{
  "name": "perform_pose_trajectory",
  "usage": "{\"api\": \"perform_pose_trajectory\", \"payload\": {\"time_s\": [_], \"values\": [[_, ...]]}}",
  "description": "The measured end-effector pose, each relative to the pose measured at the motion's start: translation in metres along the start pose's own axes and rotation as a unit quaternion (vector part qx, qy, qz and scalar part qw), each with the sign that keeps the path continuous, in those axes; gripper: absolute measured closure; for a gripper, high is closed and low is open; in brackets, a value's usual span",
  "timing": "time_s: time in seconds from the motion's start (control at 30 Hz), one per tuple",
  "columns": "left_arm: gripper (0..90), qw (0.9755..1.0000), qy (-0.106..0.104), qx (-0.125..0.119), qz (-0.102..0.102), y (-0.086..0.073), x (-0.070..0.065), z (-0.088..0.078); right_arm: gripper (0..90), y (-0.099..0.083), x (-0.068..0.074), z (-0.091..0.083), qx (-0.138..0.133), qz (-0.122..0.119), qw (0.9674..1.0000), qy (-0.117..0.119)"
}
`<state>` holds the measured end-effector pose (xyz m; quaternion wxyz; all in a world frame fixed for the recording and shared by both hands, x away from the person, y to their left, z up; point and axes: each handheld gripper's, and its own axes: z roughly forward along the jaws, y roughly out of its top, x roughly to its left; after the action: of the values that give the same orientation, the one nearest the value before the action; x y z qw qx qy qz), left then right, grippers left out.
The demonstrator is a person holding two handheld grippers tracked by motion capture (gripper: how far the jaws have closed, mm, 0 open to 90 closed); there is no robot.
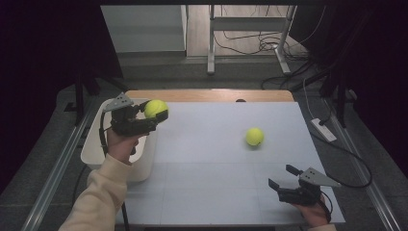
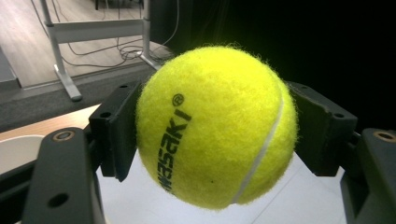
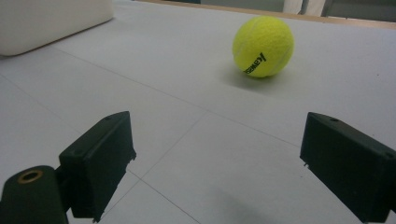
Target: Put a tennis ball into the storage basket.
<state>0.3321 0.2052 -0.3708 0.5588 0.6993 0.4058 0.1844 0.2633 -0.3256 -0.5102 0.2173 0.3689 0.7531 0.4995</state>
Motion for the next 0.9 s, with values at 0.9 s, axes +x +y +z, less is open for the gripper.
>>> {"api": "perform_pose_trajectory", "payload": {"time_s": [0.9], "values": [[26.3,0.9976,0.053,0.012,-0.042,-0.006,0.041,-0.005,10.0,0.000,0.001,0.000,0.000,0.000,1.0000,0.000]]}}
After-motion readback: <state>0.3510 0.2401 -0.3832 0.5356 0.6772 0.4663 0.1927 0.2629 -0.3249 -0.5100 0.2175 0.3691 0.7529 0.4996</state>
